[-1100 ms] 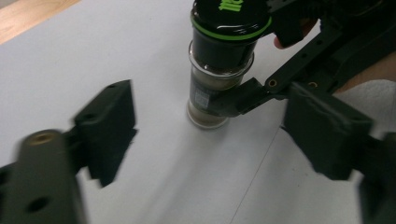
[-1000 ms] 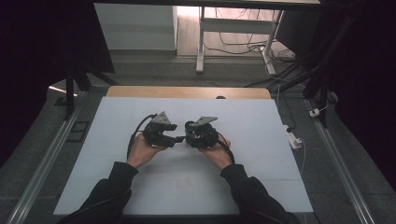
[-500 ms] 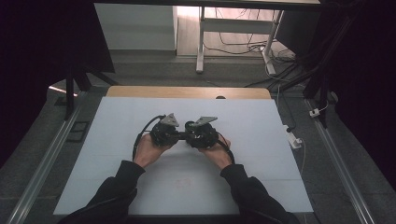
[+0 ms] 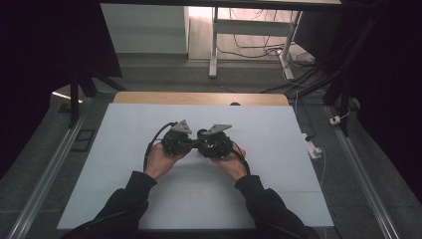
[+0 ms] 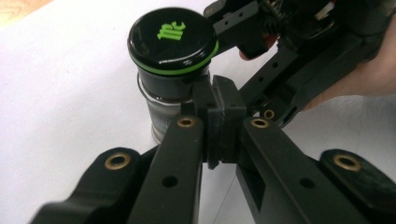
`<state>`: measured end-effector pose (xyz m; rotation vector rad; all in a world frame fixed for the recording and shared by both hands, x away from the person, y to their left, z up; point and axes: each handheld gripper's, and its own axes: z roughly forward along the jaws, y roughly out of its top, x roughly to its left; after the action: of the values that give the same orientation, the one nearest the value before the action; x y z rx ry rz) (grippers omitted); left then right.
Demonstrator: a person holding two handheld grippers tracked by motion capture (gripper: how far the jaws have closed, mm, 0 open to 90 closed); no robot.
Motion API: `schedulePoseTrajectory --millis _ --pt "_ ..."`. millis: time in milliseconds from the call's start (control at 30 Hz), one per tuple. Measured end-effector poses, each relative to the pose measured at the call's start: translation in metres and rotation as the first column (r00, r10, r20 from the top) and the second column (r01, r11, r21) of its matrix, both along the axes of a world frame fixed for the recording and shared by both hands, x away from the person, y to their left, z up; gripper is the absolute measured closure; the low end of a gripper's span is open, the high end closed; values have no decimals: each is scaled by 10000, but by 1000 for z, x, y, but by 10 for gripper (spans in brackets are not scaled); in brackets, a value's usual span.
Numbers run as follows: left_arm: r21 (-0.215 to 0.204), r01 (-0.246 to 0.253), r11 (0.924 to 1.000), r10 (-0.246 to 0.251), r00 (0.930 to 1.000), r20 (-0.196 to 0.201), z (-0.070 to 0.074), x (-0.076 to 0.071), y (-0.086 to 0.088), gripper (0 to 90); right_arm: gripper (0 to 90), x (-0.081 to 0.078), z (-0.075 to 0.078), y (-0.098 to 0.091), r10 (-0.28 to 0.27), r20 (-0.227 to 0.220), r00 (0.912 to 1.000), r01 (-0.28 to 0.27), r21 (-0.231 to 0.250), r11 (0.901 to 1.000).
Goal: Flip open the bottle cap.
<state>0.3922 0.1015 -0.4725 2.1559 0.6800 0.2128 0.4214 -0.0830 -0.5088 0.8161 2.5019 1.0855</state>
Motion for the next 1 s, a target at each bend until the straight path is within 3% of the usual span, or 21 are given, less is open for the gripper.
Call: schedulePoseTrajectory --millis 433,567,1000 --pt "31 32 10000 -32 10000 -59 4 0 0 882 527 0 0 0 -17 -22 10000 17 22 10000" --pt "-167 -57 9998 56 10000 -44 6 -1 0 882 527 0 0 0 0 -2 10000 0 2 10000" --pt "-248 -223 9994 223 9998 9 13 3 3 882 527 0 0 0 -17 -28 10000 17 8 10000"
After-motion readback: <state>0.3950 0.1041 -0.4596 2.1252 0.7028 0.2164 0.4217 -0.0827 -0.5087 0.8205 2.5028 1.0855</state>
